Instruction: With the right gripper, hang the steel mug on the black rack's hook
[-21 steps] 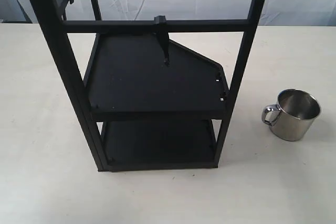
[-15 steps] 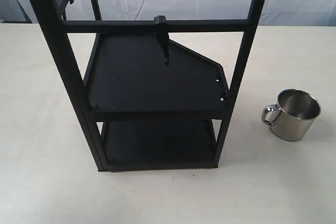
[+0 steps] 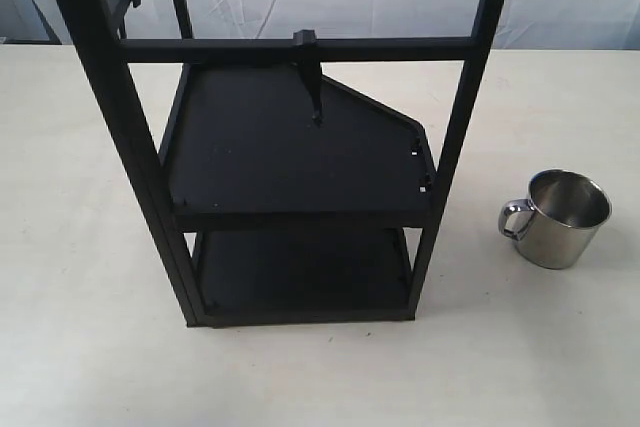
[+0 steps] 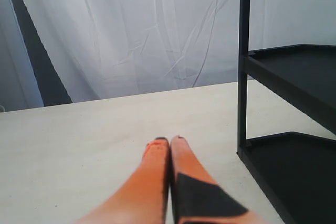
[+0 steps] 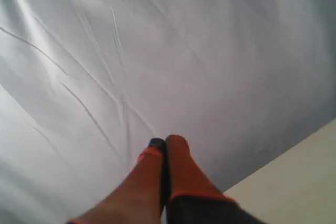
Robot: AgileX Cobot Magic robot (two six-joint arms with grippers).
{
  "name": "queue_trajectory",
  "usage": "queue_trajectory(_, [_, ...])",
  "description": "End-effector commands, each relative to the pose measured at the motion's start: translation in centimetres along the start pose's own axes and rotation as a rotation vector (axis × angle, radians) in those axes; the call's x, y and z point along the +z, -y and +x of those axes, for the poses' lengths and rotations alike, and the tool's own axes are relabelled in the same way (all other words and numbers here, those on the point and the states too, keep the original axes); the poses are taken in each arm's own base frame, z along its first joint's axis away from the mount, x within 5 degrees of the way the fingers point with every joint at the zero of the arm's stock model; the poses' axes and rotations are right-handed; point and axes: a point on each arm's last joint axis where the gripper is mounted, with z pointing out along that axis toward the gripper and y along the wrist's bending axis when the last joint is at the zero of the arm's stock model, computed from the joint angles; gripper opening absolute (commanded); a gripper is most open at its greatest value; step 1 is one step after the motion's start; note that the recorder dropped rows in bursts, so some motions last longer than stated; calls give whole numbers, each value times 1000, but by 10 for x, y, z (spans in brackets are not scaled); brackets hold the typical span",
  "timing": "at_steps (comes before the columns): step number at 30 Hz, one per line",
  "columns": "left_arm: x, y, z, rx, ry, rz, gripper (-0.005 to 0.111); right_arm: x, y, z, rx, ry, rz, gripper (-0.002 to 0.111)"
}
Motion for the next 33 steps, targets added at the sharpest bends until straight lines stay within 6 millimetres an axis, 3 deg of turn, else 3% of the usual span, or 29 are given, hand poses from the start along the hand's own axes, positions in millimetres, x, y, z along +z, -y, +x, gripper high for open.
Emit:
queue_trajectory(1, [0,0,-1,0,10,4,2,41,-9,-12,-421,-156,82,0])
queue_trajectory(3, [0,0,-1,0,10,4,2,85,-7,-4,-507,-382,105,0])
queue_trajectory(5, [0,0,-1,0,10,4,2,132,-1,17,-542,-694,85,0])
queue_trajectory(8, [0,0,-1,0,10,4,2,198,25,35,-542,-1161,293,0])
queue_trajectory(11, [0,0,-1,0,10,4,2,229,50,33,-559,-1268,597,0])
queue_trajectory(18, [0,0,-1,2,10,4,2,237,63,63,-420,-1399,583,1])
queue_trajectory(29, [0,0,-1,2,10,4,2,241,79,86,-381,-1473,584,1])
queue_trajectory(31, [0,0,-1,2,10,4,2,241,78,85,-399,-1477,573,5])
queue_trajectory(33, [0,0,-1,2,10,4,2,242,79,85,-409,-1475,568,20])
